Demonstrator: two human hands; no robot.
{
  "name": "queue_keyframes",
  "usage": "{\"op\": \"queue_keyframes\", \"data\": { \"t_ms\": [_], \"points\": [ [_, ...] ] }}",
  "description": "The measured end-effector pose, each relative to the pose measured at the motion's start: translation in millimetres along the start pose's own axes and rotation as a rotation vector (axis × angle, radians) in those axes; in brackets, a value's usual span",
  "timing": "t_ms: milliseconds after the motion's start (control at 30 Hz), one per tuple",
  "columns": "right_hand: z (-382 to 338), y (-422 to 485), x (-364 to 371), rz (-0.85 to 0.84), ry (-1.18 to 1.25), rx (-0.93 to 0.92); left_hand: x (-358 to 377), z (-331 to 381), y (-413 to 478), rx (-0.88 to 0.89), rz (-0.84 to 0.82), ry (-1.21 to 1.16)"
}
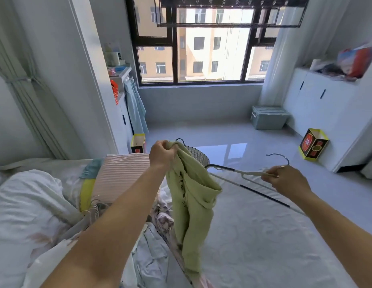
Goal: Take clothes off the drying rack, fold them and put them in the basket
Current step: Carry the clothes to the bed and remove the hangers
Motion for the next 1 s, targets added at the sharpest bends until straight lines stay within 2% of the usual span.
{"op": "queue_keyframes", "data": {
  "t_ms": [67, 233, 367, 500, 633, 767, 867, 1000],
  "points": [
    [-0.2, 4.9, -2.3, -0.019, 0.010, -0.014, 19.2, -5.5, 0.8, -0.019, -0.089, 0.074],
    [-19.3, 14.6, 8.9, -0.089, 0.040, -0.067, 48.2, -4.3, -13.6, 0.064, -0.213, 0.111],
    [-67.9, 10.3, 38.5, -0.210, 0.087, -0.159, 59.6, -1.1, -35.4, 0.153, -0.341, 0.202],
    [-125.6, -1.4, 80.6, -0.319, 0.122, -0.260, 60.9, -12.9, -70.4, 0.268, -0.415, 0.428],
    [-184.8, -24.3, 129.0, -0.425, 0.141, -0.370, 28.3, -59.5, -101.1, 0.239, -0.338, 0.546],
    [-230.9, -51.4, 188.9, -0.529, 0.080, -0.513, -25.8, -121.1, -138.7, 0.145, -0.239, 0.458],
    [-250.6, -65.3, 240.1, -0.585, 0.031, -0.587, -77.2, -187.6, -173.4, -0.035, -0.142, 0.323],
    [-258.6, -80.8, 320.5, -0.656, -0.025, -0.536, -141.9, -295.2, -234.0, -0.276, -0.016, 0.122]
  ]
}}
Point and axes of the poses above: each hand's wrist, its own y-axis towards the middle knuckle, its own x-axis out of the palm, z = x × y, the point moved 10 cm from there along y, towards the middle knuckle, and after that the axes turned 13 degrees about -z, right-handed, at the moved point
